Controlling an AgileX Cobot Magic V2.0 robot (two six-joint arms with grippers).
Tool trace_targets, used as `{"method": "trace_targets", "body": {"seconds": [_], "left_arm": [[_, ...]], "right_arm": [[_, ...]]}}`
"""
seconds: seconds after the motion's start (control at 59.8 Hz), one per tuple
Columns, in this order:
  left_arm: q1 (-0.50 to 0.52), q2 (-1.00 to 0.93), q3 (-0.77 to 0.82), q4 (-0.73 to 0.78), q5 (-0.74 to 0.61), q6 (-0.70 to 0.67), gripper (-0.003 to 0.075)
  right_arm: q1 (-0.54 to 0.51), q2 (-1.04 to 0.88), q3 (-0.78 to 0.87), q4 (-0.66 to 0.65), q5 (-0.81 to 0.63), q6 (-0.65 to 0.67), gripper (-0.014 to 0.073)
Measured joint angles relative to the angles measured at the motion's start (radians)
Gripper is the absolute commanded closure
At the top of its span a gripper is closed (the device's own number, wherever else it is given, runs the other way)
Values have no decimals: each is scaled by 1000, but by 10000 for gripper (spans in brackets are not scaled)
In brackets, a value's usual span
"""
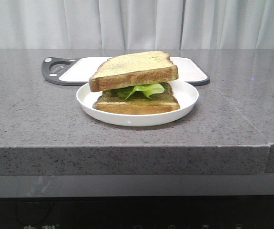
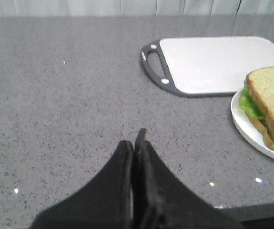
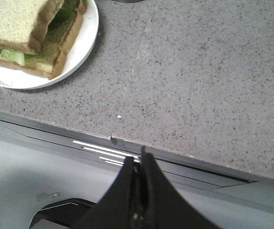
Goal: Left arm grabs bread, right arm adds lettuce
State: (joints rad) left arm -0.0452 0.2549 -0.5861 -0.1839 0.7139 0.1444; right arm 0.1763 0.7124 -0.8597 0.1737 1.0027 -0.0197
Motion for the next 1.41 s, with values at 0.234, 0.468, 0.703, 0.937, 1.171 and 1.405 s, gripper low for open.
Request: {"method": "trace_targets", "body": {"seconds": [0.234, 0.468, 0.703, 0.937, 1.171, 1.405], "left_arm": [[0, -154, 220, 5, -239, 0, 741], [0, -220, 424, 125, -455, -83, 741], [0, -258, 552, 149, -645, -144, 741], [0, -258, 591, 151, -819, -160, 741], [0, -258, 591, 153, -827, -160, 741], [1, -258, 591, 153, -829, -160, 741]], "right_arm": [[0, 0, 0, 0, 0, 0, 711], [0, 0, 0, 0, 0, 0, 711], [0, 0, 0, 0, 0, 0, 711], [0, 0, 0, 0, 0, 0, 711], [0, 0, 0, 0, 0, 0, 711], [0, 0, 0, 0, 0, 0, 711]]}}
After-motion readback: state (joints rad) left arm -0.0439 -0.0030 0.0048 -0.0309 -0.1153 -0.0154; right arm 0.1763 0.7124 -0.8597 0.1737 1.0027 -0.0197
